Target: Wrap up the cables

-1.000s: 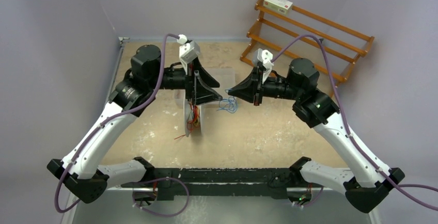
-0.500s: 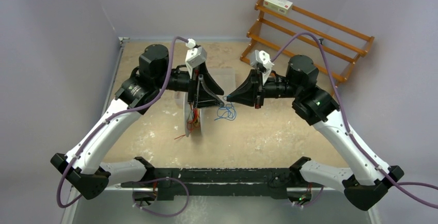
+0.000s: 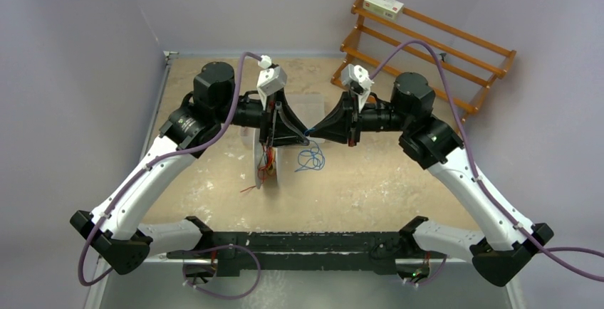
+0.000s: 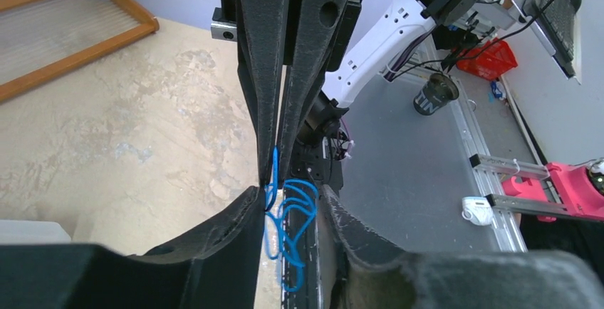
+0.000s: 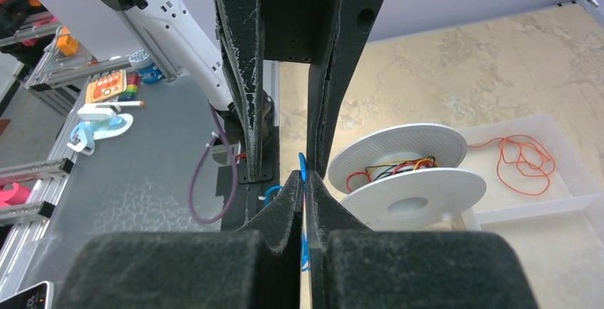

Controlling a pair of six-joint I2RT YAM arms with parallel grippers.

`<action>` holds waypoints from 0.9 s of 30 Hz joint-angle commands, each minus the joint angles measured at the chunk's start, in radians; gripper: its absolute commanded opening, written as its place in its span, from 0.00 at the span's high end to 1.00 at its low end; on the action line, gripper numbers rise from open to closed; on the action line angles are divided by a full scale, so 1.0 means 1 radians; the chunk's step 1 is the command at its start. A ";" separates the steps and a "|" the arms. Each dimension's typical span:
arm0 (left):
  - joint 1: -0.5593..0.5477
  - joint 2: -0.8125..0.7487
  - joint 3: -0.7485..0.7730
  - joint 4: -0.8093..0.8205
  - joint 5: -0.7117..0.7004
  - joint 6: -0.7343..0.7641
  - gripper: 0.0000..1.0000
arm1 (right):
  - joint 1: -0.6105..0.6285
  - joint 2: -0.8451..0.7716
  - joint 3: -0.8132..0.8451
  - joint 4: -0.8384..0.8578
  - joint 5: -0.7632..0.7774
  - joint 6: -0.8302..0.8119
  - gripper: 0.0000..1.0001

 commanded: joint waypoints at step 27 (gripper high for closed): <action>-0.015 -0.068 -0.049 0.115 -0.380 -0.090 1.00 | -0.002 -0.181 -0.053 -0.062 0.248 -0.004 0.42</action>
